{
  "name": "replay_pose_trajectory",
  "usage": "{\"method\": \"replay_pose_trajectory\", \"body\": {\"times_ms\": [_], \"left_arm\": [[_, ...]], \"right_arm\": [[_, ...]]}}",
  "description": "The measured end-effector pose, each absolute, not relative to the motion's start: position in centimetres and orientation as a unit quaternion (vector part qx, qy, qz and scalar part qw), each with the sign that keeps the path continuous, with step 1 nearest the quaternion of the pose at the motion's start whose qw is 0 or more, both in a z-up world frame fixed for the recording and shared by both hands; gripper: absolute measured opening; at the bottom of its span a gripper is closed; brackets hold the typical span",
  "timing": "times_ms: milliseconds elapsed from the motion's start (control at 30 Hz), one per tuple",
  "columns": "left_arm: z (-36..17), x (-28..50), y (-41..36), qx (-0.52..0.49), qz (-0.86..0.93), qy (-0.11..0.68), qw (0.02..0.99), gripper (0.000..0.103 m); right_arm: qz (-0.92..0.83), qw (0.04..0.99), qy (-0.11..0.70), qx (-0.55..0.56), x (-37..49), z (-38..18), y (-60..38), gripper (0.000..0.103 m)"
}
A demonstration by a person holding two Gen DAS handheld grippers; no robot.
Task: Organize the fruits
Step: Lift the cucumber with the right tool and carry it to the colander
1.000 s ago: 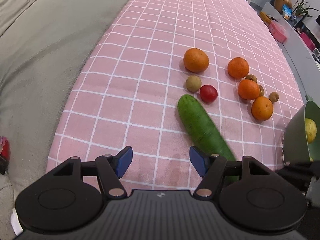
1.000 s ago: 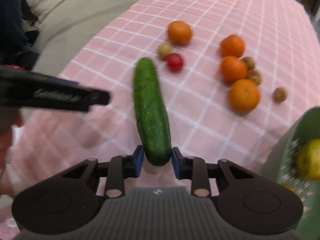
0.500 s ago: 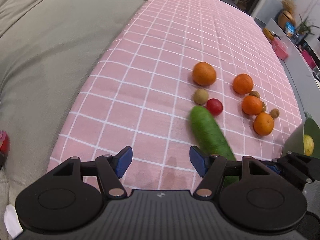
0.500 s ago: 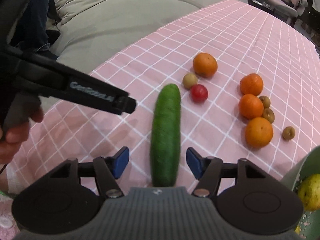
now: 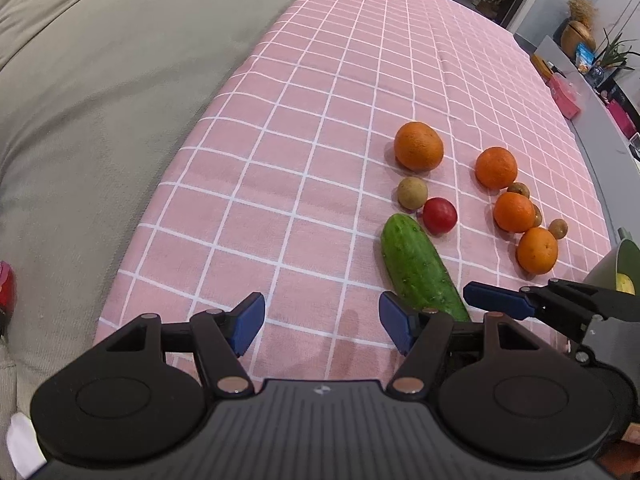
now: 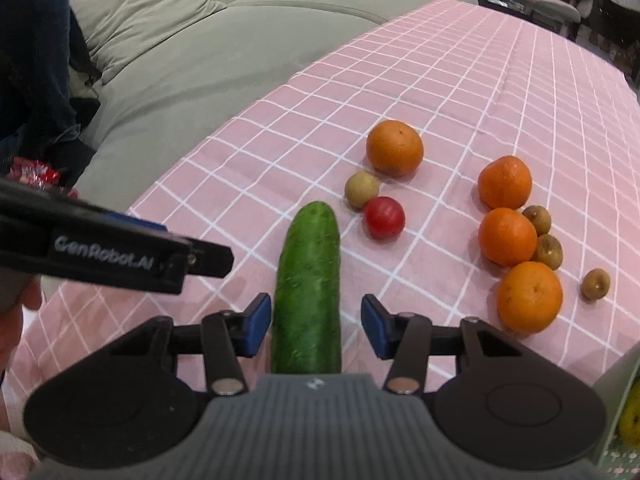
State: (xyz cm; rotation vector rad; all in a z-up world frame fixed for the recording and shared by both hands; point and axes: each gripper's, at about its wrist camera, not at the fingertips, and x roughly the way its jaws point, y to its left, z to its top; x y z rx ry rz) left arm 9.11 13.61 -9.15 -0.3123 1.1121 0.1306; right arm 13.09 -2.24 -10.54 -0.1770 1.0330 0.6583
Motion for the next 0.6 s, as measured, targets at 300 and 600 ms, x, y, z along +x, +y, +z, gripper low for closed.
{"method": "replay_pose_trajectory", "body": {"times_ms": [300, 600], "left_arm": [[-9.0, 9.3, 13.4, -0.145, 0.058, 0.526, 0.836, 0.077], [-7.5, 9.4, 13.1, -0.142, 0.050, 0.507, 0.849, 0.077]], "right_arm": [[0.298, 0.816, 0.487, -0.085, 13.2, -11.1, -1.4, 0.036], [0.289, 0.821, 0.481, -0.101, 12.6, -10.3, -1.2, 0.035]]}}
